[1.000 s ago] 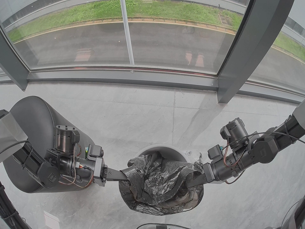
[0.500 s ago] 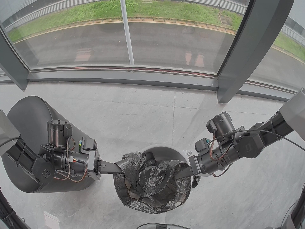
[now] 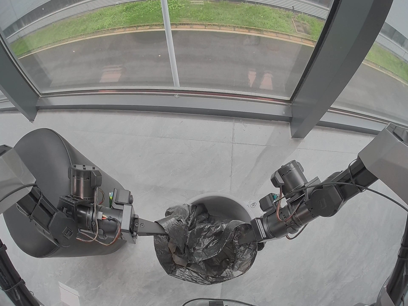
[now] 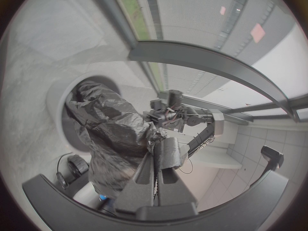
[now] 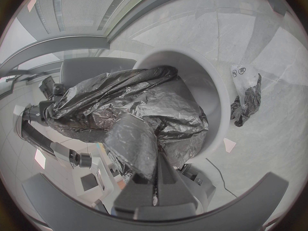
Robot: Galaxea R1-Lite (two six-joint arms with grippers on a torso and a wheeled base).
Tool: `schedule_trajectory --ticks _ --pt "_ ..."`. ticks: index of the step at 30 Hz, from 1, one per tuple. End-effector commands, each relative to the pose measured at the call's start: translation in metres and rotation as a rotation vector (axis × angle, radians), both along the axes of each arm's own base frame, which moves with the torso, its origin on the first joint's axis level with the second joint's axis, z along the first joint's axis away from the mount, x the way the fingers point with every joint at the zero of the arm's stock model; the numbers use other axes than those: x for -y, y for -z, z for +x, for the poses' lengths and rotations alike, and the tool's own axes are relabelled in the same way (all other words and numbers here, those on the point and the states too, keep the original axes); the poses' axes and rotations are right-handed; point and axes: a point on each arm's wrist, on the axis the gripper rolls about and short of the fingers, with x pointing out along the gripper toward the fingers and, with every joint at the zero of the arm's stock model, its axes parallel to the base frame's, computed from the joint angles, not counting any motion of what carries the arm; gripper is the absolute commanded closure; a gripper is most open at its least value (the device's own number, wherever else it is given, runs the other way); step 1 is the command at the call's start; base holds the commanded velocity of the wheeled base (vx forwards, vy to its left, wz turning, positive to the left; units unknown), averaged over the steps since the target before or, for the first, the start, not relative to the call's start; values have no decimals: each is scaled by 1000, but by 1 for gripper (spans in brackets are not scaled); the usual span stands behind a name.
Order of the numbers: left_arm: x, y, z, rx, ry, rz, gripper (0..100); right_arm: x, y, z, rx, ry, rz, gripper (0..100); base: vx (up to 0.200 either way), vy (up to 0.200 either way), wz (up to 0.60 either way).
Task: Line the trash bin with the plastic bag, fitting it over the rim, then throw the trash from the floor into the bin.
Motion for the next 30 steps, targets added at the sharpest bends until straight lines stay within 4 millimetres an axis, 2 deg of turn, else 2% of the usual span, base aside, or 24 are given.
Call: schedule_trajectory --ticks 1,11,23,30 --pt "4 15 -1 -56 15 14 100 8 12 -5 -4 -6 -23 100 0 0 0" --pt "10 34 -6 -127 38 33 100 14 29 -17 58 14 -38 100 0 0 0" --pt "16 39 -13 -155 66 43 100 22 37 -34 59 41 -117 100 0 0 0" --pt "16 43 -13 -163 67 47 100 24 44 -40 93 38 -105 100 0 0 0"
